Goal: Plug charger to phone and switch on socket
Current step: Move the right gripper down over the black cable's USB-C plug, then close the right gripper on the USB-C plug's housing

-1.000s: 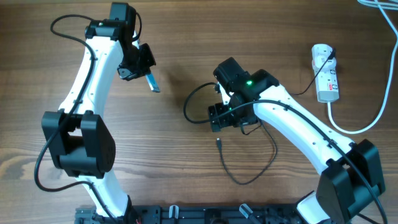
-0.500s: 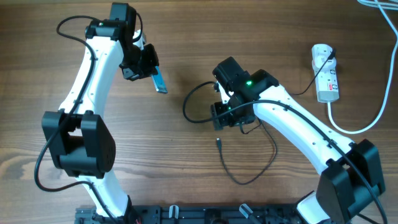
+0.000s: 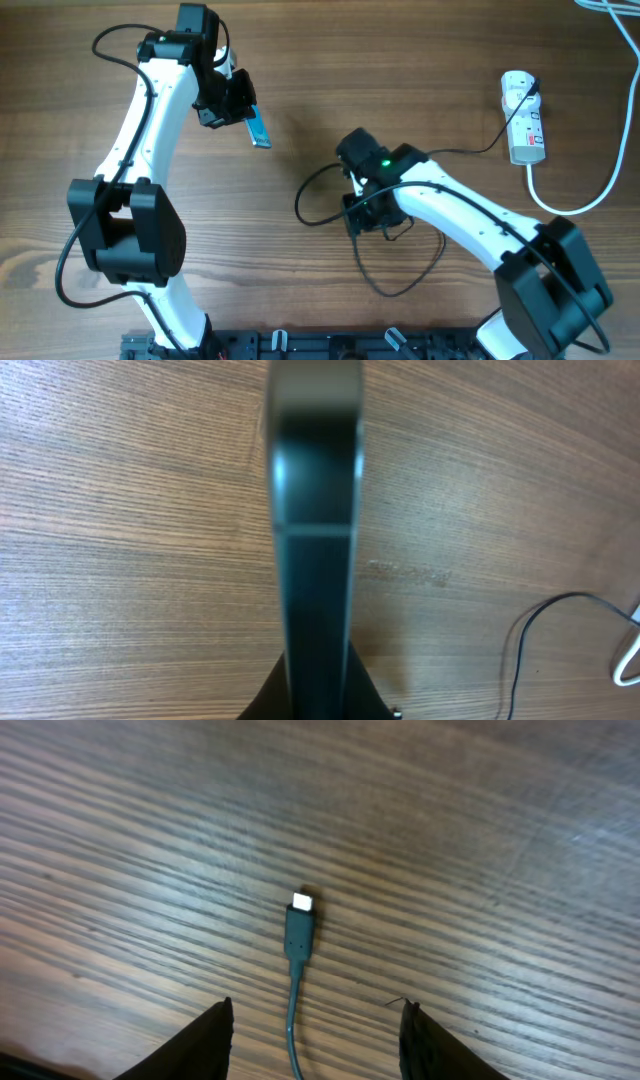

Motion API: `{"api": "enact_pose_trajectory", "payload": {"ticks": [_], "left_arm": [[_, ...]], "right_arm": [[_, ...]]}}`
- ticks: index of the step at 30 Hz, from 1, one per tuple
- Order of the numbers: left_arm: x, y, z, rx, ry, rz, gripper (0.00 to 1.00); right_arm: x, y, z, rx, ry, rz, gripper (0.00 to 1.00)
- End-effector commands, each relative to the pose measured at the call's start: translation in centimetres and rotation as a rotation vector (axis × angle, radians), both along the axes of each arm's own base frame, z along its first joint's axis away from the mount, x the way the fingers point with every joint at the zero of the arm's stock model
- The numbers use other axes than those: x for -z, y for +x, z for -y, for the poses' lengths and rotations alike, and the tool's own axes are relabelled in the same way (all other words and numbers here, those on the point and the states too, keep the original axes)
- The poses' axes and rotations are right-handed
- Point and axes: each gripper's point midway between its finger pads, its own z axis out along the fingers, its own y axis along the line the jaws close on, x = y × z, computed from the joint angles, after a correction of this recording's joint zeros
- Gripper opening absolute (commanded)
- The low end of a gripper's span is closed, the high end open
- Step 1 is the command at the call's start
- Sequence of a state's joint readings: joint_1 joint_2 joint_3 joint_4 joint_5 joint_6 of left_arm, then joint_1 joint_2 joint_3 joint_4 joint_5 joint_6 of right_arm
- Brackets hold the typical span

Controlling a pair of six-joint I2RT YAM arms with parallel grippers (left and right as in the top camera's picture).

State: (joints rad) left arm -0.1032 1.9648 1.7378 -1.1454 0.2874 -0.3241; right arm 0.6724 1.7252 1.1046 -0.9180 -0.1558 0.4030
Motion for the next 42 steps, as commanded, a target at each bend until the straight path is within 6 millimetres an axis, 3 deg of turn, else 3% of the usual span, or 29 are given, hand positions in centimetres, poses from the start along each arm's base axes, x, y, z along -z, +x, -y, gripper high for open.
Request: {"api": "enact_pose_trajectory", "payload": {"ticks": [1, 6, 9, 17, 25, 32, 42], "left_arm": [[-1.2, -0.1, 0.2, -0.022, -0.033, 0.020, 0.04], [-1.2, -0.1, 0.2, -0.022, -0.032, 0.020, 0.04], [-1.2, -0.1, 0.2, -0.021, -0.032, 0.019, 0.04], [-1.2, -0.1, 0.2, -0.021, -0.032, 0.020, 0.04], [-1.2, -0.1, 0.2, -0.021, -0.032, 0.019, 0.04], [-1.2, -0.1, 0.2, -0.021, -0.032, 0.019, 0.04], [-1.2, -0.1, 0.2, -0.021, -0.032, 0.019, 0.04]], "right_arm": [[2.2, -0.8, 1.0, 0.015, -0.125, -0.021, 0.50], [3.4, -0.6, 0.6, 0.042, -0.143, -0.023, 0.49], [3.6, -0.7, 0.6, 0.045, -0.143, -0.030, 0.41], [3.6, -1.9, -1.4, 0.020, -0.120, -0.022, 0.43], [3.8, -1.5, -1.1, 0.073, -0.164, 0.020, 0.41], [4.6, -2.0, -0.7, 0.066, -0.192, -0.011, 0.32], [5.9, -3.1, 0.0, 0.061, -0.190, -0.039, 0.28]]}}
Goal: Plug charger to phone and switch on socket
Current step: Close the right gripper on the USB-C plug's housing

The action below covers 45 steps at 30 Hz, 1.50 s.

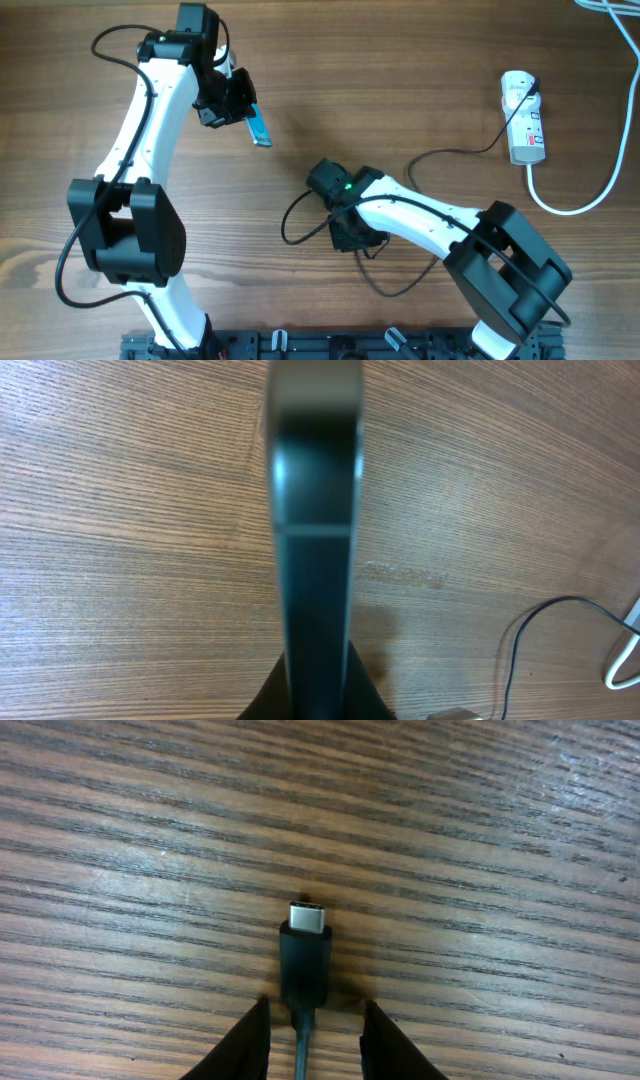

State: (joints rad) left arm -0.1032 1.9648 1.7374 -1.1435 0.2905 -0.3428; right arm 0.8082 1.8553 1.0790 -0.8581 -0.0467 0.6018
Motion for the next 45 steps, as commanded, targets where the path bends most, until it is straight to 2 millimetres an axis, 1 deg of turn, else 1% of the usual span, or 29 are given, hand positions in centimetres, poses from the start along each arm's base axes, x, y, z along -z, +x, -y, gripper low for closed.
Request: {"api": "enact_pose_trajectory", "payload": {"ticks": [1, 5, 10, 14, 19, 24, 27, 28, 31, 34, 37, 40, 43, 45], "left_arm": [[-1.19, -0.13, 0.18, -0.004, -0.026, 0.025, 0.04], [-1.20, -0.13, 0.19, -0.005, -0.026, 0.024, 0.04], [-1.20, -0.13, 0.19, -0.005, -0.026, 0.024, 0.04], [-1.19, -0.14, 0.19, -0.005, -0.026, 0.024, 0.04], [-1.18, -0.15, 0.19, -0.005, -0.026, 0.024, 0.04], [-1.19, -0.15, 0.19, -0.005, -0.026, 0.024, 0.04], [-1.19, -0.15, 0.19, -0.005, -0.026, 0.024, 0.04], [-1.18, -0.16, 0.19, -0.005, -0.026, 0.023, 0.04], [-1.19, -0.15, 0.19, -0.005, -0.026, 0.024, 0.04], [-1.18, -0.15, 0.19, -0.005, -0.026, 0.024, 0.04], [-1.19, -0.15, 0.19, -0.005, -0.026, 0.024, 0.04], [-1.20, -0.14, 0.19, -0.005, -0.026, 0.024, 0.04], [-1.18, -0.15, 0.19, -0.005, -0.026, 0.024, 0.04], [-1.20, -0.14, 0.19, -0.005, -0.026, 0.024, 0.04]], "right_arm": [[1.54, -0.87, 0.86, 0.002, -0.025, -0.026, 0.28], [1.55, -0.76, 0.73, 0.003, -0.020, -0.022, 0.24], [1.57, -0.62, 0.59, 0.002, -0.015, -0.016, 0.23], [1.59, -0.49, 0.46, 0.002, -0.009, -0.011, 0.17], [1.59, -0.51, 0.48, 0.002, -0.010, -0.011, 0.16], [1.59, -0.51, 0.49, 0.003, -0.011, -0.011, 0.17], [1.58, -0.57, 0.55, 0.004, -0.013, -0.014, 0.18], [1.57, -0.62, 0.60, 0.007, -0.015, -0.016, 0.21], [1.54, -0.88, 0.87, 0.030, -0.029, -0.026, 0.22], [1.53, -0.94, 0.91, 0.038, -0.031, -0.028, 0.21], [1.53, -0.93, 0.98, 0.056, -0.036, -0.026, 0.15], [1.52, -0.95, 1.00, 0.056, -0.037, -0.027, 0.14], [1.50, -1.11, 1.20, 0.075, -0.047, -0.033, 0.16], [1.49, -1.15, 1.27, 0.078, -0.051, -0.034, 0.22]]}}
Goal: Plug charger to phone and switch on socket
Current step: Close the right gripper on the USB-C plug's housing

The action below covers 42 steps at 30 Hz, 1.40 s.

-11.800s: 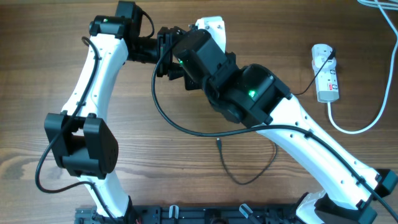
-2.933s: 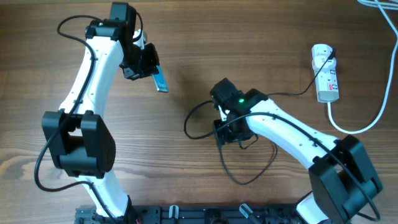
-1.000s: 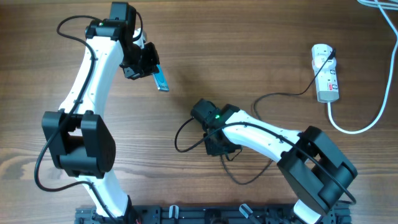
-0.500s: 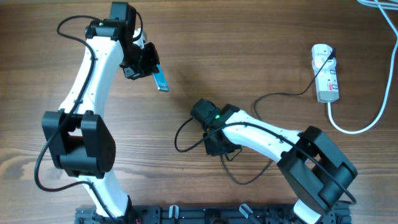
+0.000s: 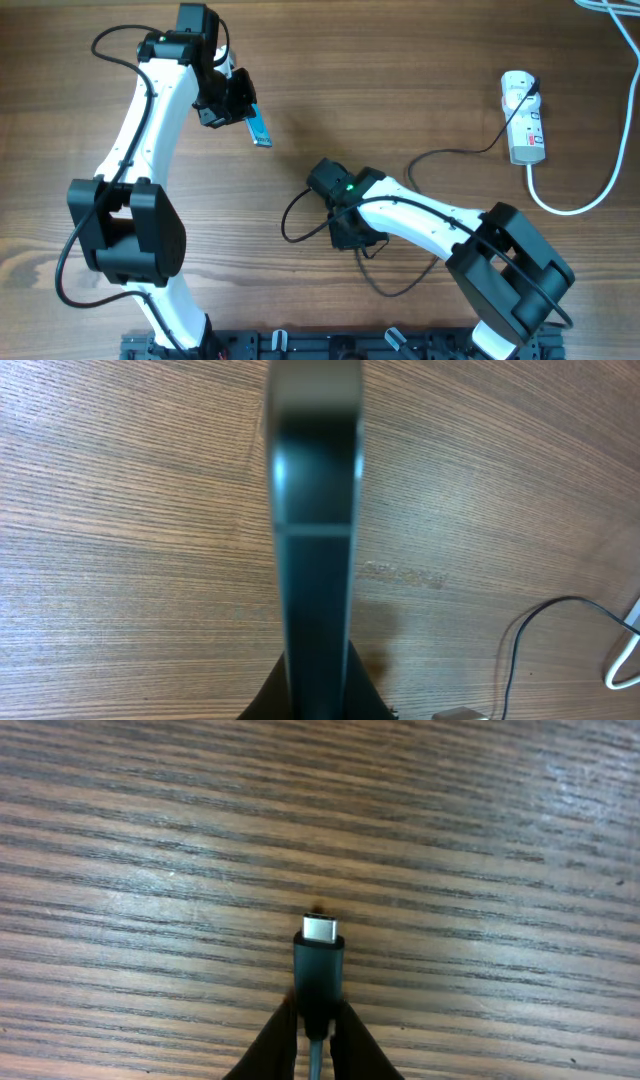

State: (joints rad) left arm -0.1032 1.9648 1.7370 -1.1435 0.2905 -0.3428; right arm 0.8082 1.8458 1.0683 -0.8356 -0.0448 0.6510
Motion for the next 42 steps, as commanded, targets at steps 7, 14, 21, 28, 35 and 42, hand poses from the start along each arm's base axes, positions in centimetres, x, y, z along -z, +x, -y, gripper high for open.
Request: {"api": "enact_pose_trajectory", "payload": {"ticks": [7, 14, 21, 28, 35, 42], "left_arm": [[-1.21, -0.13, 0.19, -0.005, -0.026, 0.024, 0.04], [-1.21, -0.13, 0.19, -0.005, -0.026, 0.024, 0.04], [-1.20, -0.14, 0.19, -0.005, -0.026, 0.024, 0.04], [-1.20, -0.14, 0.19, -0.005, -0.026, 0.024, 0.04], [-1.20, -0.14, 0.19, -0.005, -0.026, 0.024, 0.04], [-1.17, -0.24, 0.18, -0.005, -0.026, 0.020, 0.04]], "right_arm": [[1.45, -1.66, 1.73, 0.057, -0.074, -0.064, 0.21], [1.45, -1.68, 1.73, 0.057, -0.074, -0.064, 0.15], [1.45, -1.68, 1.73, 0.057, -0.074, -0.064, 0.15], [1.46, -1.59, 1.65, 0.055, -0.071, -0.061, 0.14], [1.50, -1.42, 1.48, 0.055, -0.063, -0.054, 0.12], [1.53, -1.13, 1.43, 0.053, -0.063, -0.040, 0.13]]}}
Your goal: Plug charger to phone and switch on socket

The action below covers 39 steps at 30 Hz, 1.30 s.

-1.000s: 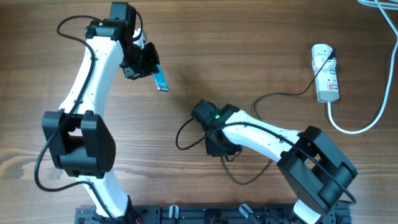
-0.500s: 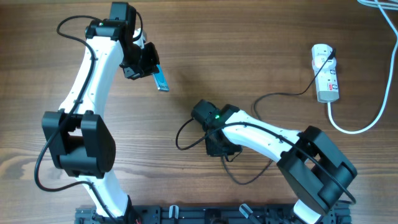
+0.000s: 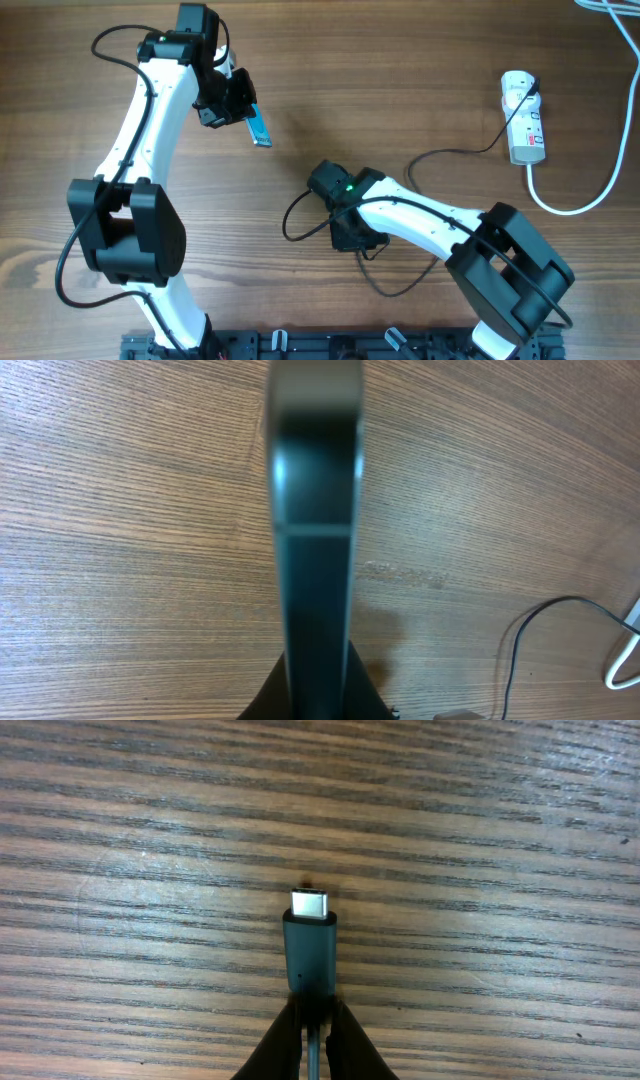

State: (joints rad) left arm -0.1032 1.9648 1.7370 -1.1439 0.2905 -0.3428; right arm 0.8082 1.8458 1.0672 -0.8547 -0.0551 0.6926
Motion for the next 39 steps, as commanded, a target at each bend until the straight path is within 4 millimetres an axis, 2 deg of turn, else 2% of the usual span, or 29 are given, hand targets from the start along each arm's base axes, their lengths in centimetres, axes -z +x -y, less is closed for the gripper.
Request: {"api": "enact_pose_trajectory", "payload": {"ticks": [1, 8, 9, 12, 15, 17, 20, 21, 24, 27, 31, 36, 39], "left_arm": [[-1.2, -0.2, 0.2, -0.005, -0.026, 0.020, 0.04], [-1.2, -0.2, 0.2, -0.005, -0.027, 0.021, 0.04], [-1.2, -0.2, 0.2, -0.005, -0.026, 0.021, 0.04], [-1.2, -0.2, 0.3, -0.002, -0.035, 0.021, 0.04], [-1.7, -0.2, 1.5, 0.021, -0.105, 0.029, 0.04], [-2.8, -0.1, 3.4, 0.110, -0.216, 0.067, 0.04], [-5.1, -0.2, 6.4, 0.243, -0.411, 0.135, 0.04], [-5.9, -0.3, 7.3, 0.284, -0.473, 0.163, 0.04], [-7.1, -0.4, 8.5, 0.332, -0.548, 0.193, 0.04], [-8.4, -1.2, 10.4, 0.444, -0.632, 0.246, 0.04], [-9.9, -2.7, 12.9, 0.588, -0.727, 0.310, 0.04], [-10.0, -3.8, 15.1, 0.653, -0.737, 0.309, 0.04], [-10.0, -4.7, 16.4, 0.685, -0.744, 0.297, 0.04]], "right_arm": [[1.5, -0.6, 1.2, 0.011, -0.052, -0.018, 0.13], [1.6, -0.5, 1.1, 0.000, -0.047, -0.015, 0.08], [1.6, -0.5, 1.1, 0.000, -0.047, -0.015, 0.05], [1.5, -0.5, 0.9, -0.015, -0.039, -0.017, 0.05], [1.1, -0.2, 0.5, -0.028, -0.023, -0.013, 0.04], [0.5, 0.1, 0.0, -0.035, -0.002, -0.008, 0.04], [-1.7, 0.6, -0.7, -0.040, 0.035, 0.018, 0.04], [-3.1, 0.7, -1.3, -0.072, 0.077, 0.027, 0.04], [-6.2, 0.7, -2.6, -0.138, 0.176, 0.054, 0.04], [-10.8, -0.1, -4.4, -0.245, 0.353, 0.104, 0.04], [-14.7, -0.8, -4.9, -0.290, 0.468, 0.172, 0.04], [-17.2, -0.8, -4.5, -0.281, 0.512, 0.246, 0.04], [-17.6, -0.2, -4.0, -0.266, 0.490, 0.288, 0.04]]}}
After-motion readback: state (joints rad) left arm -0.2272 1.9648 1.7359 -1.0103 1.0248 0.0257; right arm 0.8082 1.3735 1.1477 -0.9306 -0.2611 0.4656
